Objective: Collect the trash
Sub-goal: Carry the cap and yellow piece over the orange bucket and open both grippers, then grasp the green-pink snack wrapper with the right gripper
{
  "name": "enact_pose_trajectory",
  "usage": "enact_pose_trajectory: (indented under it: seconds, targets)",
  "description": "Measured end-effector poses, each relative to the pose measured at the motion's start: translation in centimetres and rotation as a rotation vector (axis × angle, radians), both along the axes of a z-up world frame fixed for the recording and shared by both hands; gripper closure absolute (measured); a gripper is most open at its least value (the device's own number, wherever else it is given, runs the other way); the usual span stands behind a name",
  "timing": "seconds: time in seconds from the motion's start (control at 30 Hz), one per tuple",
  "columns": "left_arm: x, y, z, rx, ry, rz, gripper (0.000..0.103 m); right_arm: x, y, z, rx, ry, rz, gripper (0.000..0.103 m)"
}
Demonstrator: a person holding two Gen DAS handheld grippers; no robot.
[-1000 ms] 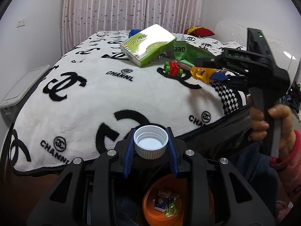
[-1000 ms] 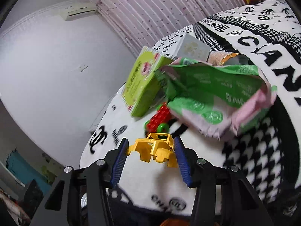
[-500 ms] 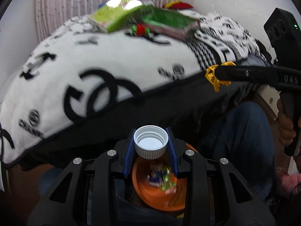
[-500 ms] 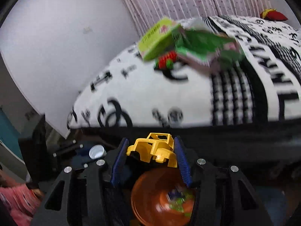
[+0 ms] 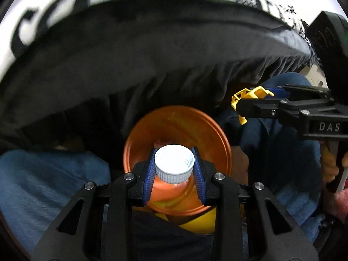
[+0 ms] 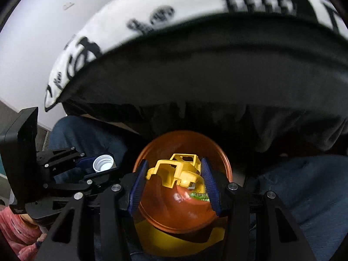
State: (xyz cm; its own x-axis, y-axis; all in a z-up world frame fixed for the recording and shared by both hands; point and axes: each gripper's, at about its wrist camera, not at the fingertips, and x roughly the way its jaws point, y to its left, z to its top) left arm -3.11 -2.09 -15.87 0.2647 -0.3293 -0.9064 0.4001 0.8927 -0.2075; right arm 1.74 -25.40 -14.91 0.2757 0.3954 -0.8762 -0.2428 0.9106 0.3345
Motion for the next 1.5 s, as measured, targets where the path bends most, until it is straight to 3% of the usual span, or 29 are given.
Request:
enact_pose_trajectory:
  seconds: [0.2,0.47,0.53,0.67,0.7,0.8,1.5]
  targets:
    - [0.8,-0.2,-3.2,0.014,0.122,0.030,0.072,0.3,0.0,-3.2,-0.010,0.093,-0.026,0.053]
    - [1.2,-1.0,-5.1,0.054,0.173,0.027,0.072,0.3,0.0,-5.3,-0.030,0.149,-0.035,0.052]
    - [1.2,-1.0,-5.0,0.052,0.173,0.034,0.071,0.3,-0.3,-5.1,-0.021,0.143,-0.047,0.040]
    - [1.4,-0.5,-4.4,0.044,0.144,0.068,0.033,0.3,-0.3,-4.1,-0.035,0.105,-0.076,0.032]
    - [1.4,-0.3,-4.1,0.041,0.128,0.081,0.027,0.3,-0.5,-3.9,-0.033,0.100,-0.087,0.025]
    - [1.5,-0.2,-3.8,0.029,0.120,0.087,0.023,0.3,-1.2,-3.1,-0.033,0.077,-0.122,0.023]
    - [1.7,0.0,-3.8,0.059,0.115,0.115,0.022,0.3,-2.0,-2.5,-0.037,0.058,-0.158,0.019]
